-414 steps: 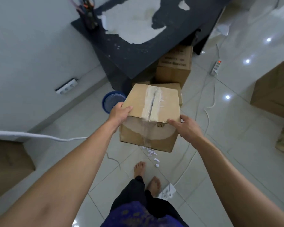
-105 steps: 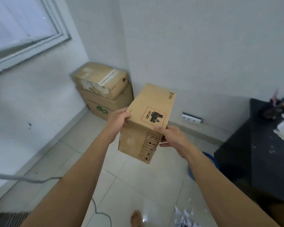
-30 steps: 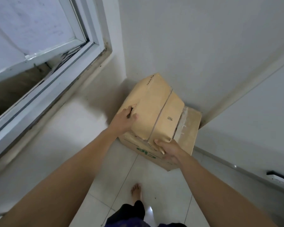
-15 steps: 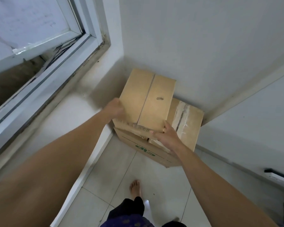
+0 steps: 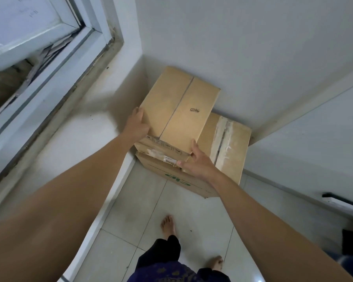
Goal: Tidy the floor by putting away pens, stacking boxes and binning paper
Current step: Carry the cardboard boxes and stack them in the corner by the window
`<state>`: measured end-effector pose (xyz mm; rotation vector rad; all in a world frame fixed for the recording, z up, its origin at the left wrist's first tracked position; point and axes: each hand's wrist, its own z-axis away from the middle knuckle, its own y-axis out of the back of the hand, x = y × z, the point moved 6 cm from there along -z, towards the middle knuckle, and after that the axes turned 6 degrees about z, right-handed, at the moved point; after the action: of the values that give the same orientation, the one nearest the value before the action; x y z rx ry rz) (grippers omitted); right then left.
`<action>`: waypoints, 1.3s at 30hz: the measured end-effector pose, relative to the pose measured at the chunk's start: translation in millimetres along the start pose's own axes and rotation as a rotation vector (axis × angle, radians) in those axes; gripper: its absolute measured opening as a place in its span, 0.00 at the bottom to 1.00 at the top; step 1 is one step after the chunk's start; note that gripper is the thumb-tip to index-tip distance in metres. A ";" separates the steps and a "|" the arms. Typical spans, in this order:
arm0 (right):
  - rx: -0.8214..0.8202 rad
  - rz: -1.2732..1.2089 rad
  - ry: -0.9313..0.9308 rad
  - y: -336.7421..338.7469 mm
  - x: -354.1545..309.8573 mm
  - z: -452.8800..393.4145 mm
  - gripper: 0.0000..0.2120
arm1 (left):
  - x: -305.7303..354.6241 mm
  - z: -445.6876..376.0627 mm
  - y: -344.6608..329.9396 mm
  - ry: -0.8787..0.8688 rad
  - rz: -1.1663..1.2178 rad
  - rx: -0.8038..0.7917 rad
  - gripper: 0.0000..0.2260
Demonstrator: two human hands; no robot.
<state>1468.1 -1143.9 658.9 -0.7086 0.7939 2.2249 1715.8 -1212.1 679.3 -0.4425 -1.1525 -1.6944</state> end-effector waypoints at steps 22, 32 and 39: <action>0.357 -0.072 -0.136 102.4 118.6 159.2 0.31 | 76.0 184.6 -185.4 -0.538 -0.461 0.041 0.16; 0.644 -0.215 -0.264 131.3 278.9 384.0 0.25 | 131.0 357.6 -366.7 -0.874 -0.605 -0.265 0.14; 0.830 -0.335 -0.374 128.1 399.1 535.2 0.25 | 150.9 501.3 -491.2 -1.056 -0.671 -0.445 0.15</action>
<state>982.6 -688.0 795.4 -0.0087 1.1746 1.4582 1111.3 -841.8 791.9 -1.4807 -1.7830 -2.3978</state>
